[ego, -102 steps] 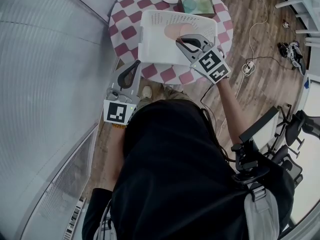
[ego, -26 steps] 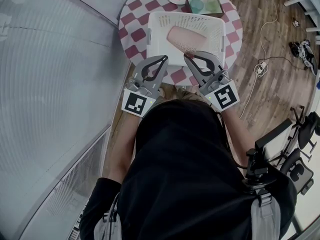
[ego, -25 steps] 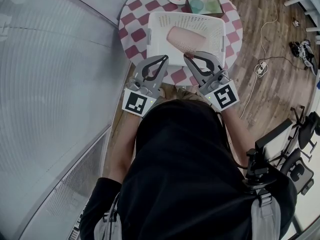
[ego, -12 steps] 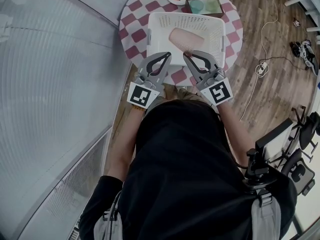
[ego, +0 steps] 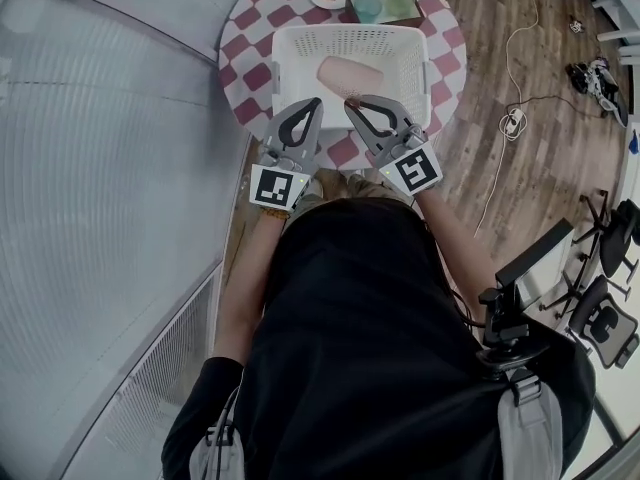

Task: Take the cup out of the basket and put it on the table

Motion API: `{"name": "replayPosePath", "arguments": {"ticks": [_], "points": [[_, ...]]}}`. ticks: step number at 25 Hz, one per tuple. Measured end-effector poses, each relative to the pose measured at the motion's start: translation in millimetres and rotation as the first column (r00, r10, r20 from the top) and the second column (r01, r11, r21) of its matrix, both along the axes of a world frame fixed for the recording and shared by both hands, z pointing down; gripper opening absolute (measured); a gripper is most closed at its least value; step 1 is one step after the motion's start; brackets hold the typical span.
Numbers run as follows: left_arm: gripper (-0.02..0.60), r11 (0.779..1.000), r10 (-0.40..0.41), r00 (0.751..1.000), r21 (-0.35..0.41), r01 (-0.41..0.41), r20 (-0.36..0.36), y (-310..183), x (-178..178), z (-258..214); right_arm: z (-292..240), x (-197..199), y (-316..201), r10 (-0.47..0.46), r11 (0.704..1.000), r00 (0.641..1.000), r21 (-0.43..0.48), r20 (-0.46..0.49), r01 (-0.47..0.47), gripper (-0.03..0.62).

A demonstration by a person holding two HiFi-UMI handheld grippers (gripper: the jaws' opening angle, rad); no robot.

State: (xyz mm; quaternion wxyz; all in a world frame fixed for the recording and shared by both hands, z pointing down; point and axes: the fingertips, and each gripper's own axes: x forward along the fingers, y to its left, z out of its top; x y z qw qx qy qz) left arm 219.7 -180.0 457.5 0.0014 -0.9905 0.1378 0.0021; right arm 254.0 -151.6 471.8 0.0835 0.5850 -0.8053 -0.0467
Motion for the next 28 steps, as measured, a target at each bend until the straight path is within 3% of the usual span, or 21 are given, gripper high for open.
{"name": "replayPosePath", "arguments": {"ticks": [28], "points": [[0.005, 0.998, 0.060, 0.993, 0.010, -0.061, 0.103, 3.1, 17.4, 54.2, 54.3, 13.0, 2.1, 0.039, 0.995, 0.999, -0.090, 0.026, -0.037, 0.026]]}}
